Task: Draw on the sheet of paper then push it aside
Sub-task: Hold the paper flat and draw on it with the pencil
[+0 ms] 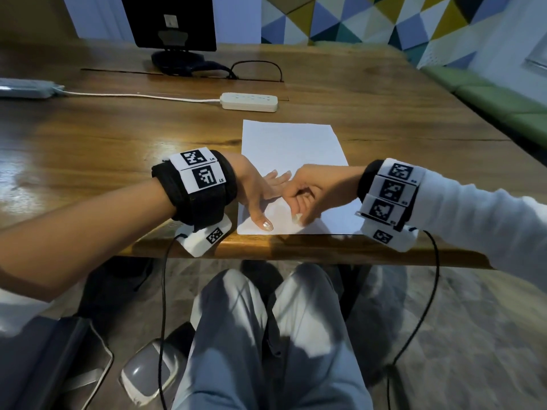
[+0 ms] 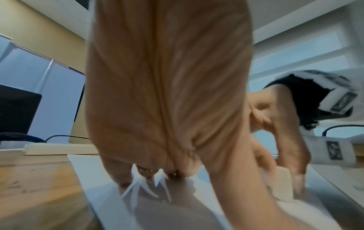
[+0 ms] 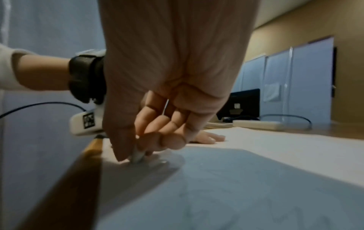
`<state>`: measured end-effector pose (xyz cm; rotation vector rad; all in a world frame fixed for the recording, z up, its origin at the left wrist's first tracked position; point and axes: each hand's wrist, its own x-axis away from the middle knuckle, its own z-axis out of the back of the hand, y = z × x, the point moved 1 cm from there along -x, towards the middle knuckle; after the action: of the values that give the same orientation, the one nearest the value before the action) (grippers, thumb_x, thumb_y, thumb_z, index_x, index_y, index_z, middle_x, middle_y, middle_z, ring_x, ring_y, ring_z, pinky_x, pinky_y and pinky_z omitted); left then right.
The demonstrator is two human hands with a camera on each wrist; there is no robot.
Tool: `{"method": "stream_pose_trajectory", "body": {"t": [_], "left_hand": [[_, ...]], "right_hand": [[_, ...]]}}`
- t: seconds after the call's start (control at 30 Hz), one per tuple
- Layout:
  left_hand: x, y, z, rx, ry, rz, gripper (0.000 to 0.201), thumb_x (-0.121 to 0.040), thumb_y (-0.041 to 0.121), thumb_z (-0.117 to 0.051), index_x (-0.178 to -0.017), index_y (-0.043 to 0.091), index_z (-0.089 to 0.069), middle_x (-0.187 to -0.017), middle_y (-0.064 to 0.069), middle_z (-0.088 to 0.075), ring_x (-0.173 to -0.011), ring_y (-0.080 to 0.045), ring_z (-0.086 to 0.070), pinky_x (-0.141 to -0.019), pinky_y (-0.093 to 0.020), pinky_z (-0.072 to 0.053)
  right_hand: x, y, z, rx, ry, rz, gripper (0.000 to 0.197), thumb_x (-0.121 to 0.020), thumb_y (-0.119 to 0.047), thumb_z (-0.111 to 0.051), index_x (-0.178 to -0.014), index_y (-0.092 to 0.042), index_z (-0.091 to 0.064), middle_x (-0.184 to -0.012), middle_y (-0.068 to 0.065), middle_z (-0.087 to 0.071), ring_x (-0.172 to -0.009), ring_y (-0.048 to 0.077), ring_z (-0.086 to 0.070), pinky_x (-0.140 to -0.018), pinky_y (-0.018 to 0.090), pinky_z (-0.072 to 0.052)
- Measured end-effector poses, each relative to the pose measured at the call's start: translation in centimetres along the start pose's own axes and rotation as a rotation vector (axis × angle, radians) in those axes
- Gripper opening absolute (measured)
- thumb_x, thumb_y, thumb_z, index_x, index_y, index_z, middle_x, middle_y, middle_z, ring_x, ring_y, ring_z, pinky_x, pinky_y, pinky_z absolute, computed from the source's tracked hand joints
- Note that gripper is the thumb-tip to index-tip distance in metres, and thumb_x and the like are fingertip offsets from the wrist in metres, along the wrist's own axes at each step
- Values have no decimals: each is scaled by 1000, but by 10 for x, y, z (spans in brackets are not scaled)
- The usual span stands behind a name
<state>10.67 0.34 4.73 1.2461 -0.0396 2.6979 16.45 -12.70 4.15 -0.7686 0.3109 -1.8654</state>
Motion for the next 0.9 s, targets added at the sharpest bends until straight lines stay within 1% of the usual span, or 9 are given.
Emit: {"method": "stream_pose_trajectory", "body": {"t": [0.07,0.17,0.3,0.4,0.53,0.6,0.7,0.77,0.9], "left_hand": [[0,2,1,-33,9,-6,99,-91,34,-58,-148,17,21,-152,-7,33,-140,-25,30,-116,-42,8],[2,3,1,-24,-8,23,99,-91,35,-58,-149,16,21,-153,-7,31,-141,-25,27,-117,-40,5],[3,6,2,-42,15,13,98,-91,32,-57,-148,16,21,-152,-6,33,-142,-26,26,-116,-39,6],[4,6,2,-16,-6,29,98,-91,32,-58,-148,15,20,-152,-6,34,-141,-24,27,-117,-38,5],[5,6,1,-16,3,3,97,-91,30,-58,-149,17,18,-153,-5,32,-142,-24,26,-117,-38,5],[5,8,2,-8,0,10,95,-91,28,-58,-149,17,16,-154,-6,30,-143,-24,24,-117,-38,4],[4,8,2,-12,-18,26,95,-91,31,-58,-150,18,16,-152,-6,34,-140,-25,29,-116,-40,7],[2,6,3,-23,-10,14,97,-90,32,-59,-149,19,18,-150,-6,37,-139,-25,32,-116,-41,8],[3,7,3,52,-51,10,94,-92,25,-57,-149,19,16,-153,-4,32,-142,-25,25,-117,-38,4]], "right_hand": [[3,2,2,-29,-23,-11,15,-78,-2,-72,-70,-10,-62,-62,-5,-61,-58,4,-54,-58,12,-43],[0,3,3,-11,118,14,6,-78,-3,-70,-75,-3,-65,-67,7,-61,-61,8,-52,-62,15,-41],[5,2,-2,-37,-5,-28,19,-78,-3,-71,-68,-13,-60,-57,-14,-57,-55,2,-51,-57,11,-41],[3,1,1,-17,69,1,13,-78,-2,-71,-71,-9,-62,-62,-5,-57,-57,1,-52,-60,10,-42],[5,2,-7,-62,18,-36,20,-77,0,-70,-67,-12,-59,-55,-13,-55,-53,0,-51,-56,8,-41],[5,3,-8,-68,4,-34,16,-78,-2,-71,-69,-11,-60,-59,-9,-56,-56,1,-51,-58,9,-41],[4,1,-10,-51,105,8,9,-77,0,-69,-74,-6,-62,-65,-1,-55,-60,3,-49,-61,9,-41],[6,0,-13,-86,72,-2,8,-77,2,-69,-76,-1,-62,-65,2,-56,-58,5,-50,-59,11,-42],[5,-1,-10,-34,102,41,11,-79,-2,-69,-74,-8,-61,-64,-2,-56,-57,-1,-51,-60,9,-41]]}}
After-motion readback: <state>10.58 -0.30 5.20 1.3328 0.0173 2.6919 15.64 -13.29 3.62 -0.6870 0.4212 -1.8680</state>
